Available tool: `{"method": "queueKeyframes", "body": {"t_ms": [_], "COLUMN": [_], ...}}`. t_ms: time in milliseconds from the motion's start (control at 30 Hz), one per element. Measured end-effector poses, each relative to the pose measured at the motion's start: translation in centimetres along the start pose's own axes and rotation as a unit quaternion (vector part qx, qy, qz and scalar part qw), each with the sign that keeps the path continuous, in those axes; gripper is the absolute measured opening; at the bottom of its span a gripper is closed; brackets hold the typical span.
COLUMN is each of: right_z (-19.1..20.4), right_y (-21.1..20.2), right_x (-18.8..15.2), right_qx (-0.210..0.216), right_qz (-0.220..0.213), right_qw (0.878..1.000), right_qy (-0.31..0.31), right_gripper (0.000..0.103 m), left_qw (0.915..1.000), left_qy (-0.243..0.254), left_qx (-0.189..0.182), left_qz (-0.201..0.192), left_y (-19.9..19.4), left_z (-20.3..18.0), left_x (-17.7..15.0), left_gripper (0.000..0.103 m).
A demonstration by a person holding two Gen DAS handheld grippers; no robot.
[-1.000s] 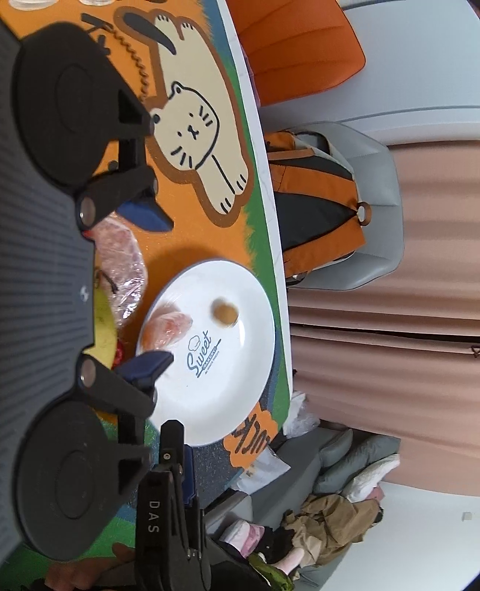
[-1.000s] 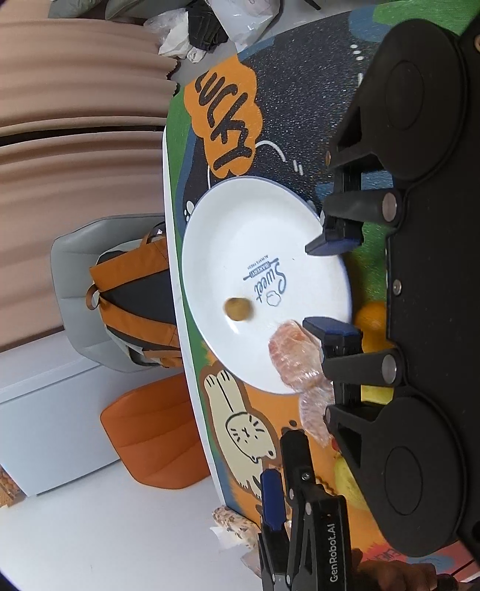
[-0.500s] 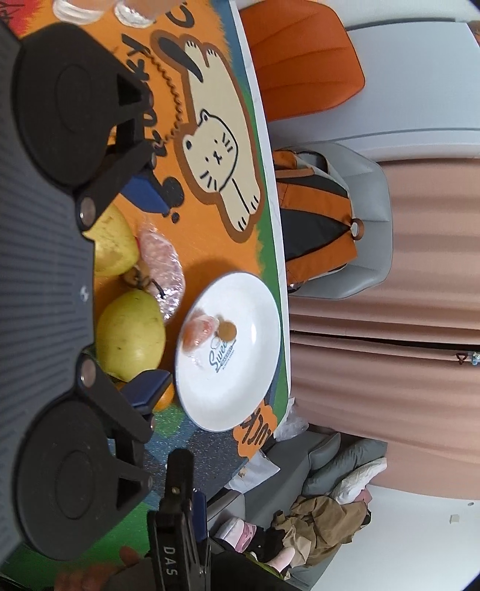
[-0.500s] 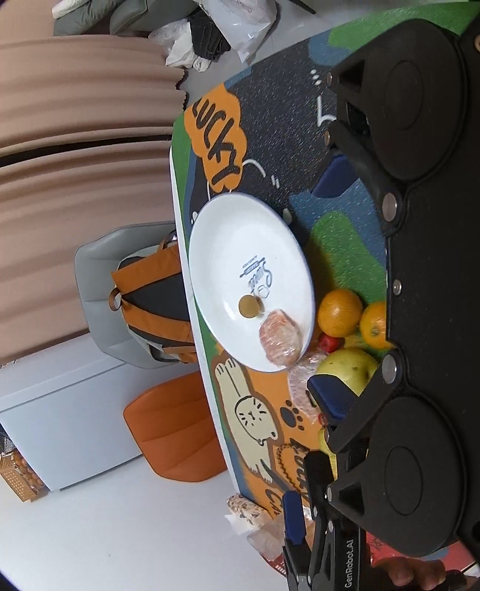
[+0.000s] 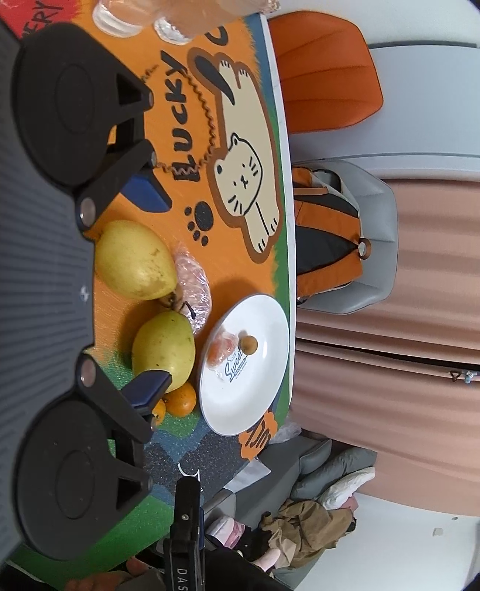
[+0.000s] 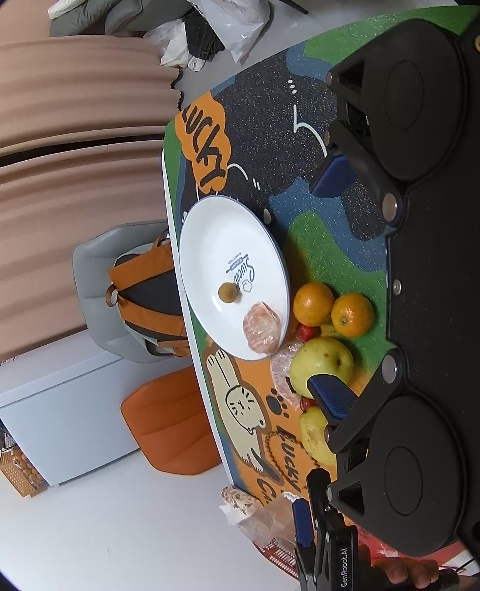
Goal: Organize fruits
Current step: 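Move left gripper to the large yellow pear while right gripper approaches the green pear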
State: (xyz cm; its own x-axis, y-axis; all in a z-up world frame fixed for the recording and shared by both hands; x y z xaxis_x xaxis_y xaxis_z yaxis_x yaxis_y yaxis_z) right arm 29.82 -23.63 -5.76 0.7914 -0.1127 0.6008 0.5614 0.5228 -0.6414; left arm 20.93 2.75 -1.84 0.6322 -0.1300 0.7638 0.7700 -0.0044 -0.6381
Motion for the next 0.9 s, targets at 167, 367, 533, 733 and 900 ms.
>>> {"method": "queueKeyframes", "body": {"t_ms": [167, 367, 533, 733, 900], "right_z": [0.3, 1.5, 2.6, 3.9, 4.7], "right_y": [-0.6, -0.2, 0.5, 1.7, 2.9], "right_x": [-0.4, -0.8, -1.2, -1.5, -1.6], "right_qx": [0.023, 0.028, 0.033, 0.042, 0.047], "right_qz": [0.000, 0.012, 0.026, 0.040, 0.052], "right_qw": [1.000, 0.999, 0.999, 0.998, 0.997], "right_qy": [0.007, -0.012, -0.025, -0.039, -0.043], "right_gripper": [0.103, 0.099, 0.096, 0.088, 0.078], "left_qw": [0.9999, 0.9998, 0.9996, 0.9992, 0.9987], "left_qy": [-0.011, -0.018, -0.028, -0.039, -0.048], "left_qx": [-0.002, -0.001, -0.002, -0.009, -0.017], "left_qz": [-0.009, -0.011, -0.005, -0.002, 0.006], "left_y": [-0.5, -0.4, 0.1, 1.0, 2.2], "left_z": [0.6, 1.2, 2.0, 2.4, 2.8], "left_x": [-0.9, -1.7, -2.3, -2.7, -3.1], "left_gripper": [0.091, 0.090, 0.088, 0.082, 0.076]}}
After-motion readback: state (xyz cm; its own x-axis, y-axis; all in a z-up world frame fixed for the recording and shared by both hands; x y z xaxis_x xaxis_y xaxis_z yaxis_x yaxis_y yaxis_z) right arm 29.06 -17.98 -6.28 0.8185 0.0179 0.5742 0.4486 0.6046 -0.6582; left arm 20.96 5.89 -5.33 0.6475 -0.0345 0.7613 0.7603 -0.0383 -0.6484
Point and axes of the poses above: each gripper's, at about its wrist camera, not at the fingertips, and y roughly the way its jaws point, z to its left, x to its top, the point moved 1 cm from there along y, roughly the way its jaws point, and after that the axes turned 14 degrees about y, right-handed, at the moved point
